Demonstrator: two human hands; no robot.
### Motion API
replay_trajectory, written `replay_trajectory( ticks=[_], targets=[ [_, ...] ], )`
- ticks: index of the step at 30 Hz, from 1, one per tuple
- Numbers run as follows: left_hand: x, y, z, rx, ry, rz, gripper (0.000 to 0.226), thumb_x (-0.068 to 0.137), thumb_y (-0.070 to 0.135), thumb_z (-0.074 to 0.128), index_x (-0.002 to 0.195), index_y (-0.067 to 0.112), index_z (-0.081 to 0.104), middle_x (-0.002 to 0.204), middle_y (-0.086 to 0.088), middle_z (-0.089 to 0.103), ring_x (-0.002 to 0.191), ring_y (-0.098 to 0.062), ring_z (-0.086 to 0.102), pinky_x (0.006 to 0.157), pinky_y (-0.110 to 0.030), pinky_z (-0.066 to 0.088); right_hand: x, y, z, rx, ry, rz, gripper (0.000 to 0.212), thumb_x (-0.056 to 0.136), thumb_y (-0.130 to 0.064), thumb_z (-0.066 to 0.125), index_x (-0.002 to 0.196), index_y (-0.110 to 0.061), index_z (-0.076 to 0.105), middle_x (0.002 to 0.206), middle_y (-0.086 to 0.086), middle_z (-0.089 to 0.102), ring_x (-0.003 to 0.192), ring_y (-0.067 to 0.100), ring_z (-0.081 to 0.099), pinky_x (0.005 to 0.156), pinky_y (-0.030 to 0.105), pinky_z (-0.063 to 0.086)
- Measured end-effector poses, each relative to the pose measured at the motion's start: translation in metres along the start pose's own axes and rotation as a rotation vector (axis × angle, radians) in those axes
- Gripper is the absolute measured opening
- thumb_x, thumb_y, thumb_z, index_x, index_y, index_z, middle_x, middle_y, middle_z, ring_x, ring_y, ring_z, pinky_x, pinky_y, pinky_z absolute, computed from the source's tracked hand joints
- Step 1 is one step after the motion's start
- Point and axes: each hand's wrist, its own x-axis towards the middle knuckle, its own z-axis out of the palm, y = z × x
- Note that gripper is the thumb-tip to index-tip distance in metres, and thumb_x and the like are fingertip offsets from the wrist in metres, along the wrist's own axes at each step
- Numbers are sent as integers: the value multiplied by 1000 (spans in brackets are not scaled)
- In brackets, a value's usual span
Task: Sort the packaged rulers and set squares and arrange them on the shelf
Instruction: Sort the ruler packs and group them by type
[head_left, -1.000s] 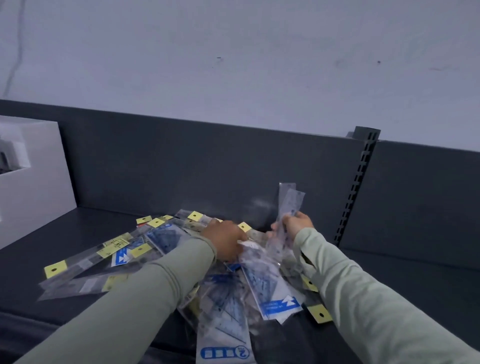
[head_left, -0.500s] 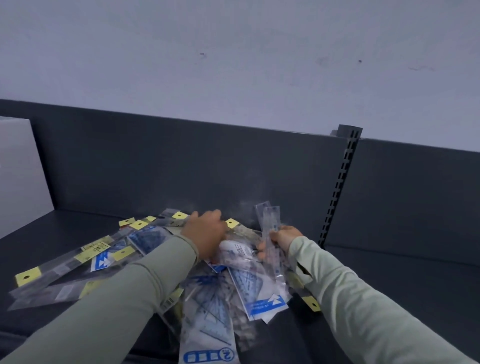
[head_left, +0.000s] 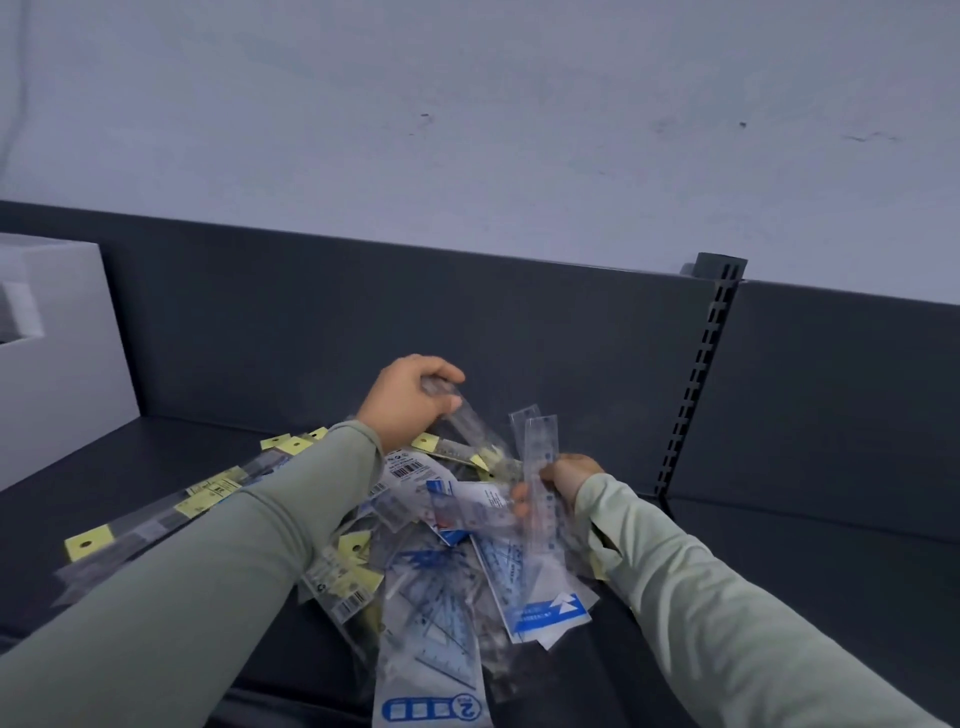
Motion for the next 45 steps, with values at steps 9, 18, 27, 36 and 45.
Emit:
replay_trajectory(
  ticks=[9,18,27,36,45],
  targets=[
    [-1,7,9,-83,-136,-33,58,90,2,60,140,25,40,136,4,43,50,-12,49,53,-22,50,13,0,8,-154,70,-187,29,92,0,46,119,1,59,114,23,64,88,27,61,87,39,50],
    [2,-8,44,121,16,-156,39,79,21,76,104,17,47,87,-5,59,77,-22,62,73,-42,56,11,5,5,-79,-245,-193,14,81,2,69,88,-8,63,73,7,66,58,17,63,57,30,58],
    [-17,-21,53,939,-698,-86,56,72,45,79,118,21,59,117,0,59,101,-20,56,88,-33,49,14,13,-17,-50,-117,-36,31,82,21,50,105,0,49,72,21,61,41,22,60,45,32,55],
    [10,-15,26,648,-414,-81,15,87,19,65,78,7,63,91,-6,67,79,-19,57,70,-28,43,32,12,-15,49,-47,-57,24,84,20,44,102,5,50,60,20,58,35,24,55,40,29,52],
    [19,-2,15,322,-169,-55,11,86,18,67,88,7,66,87,1,66,85,-16,61,70,-26,44,38,10,-7,50,-96,-13,29,90,14,38,116,2,43,62,19,66,40,26,62,42,32,54]
  ],
)
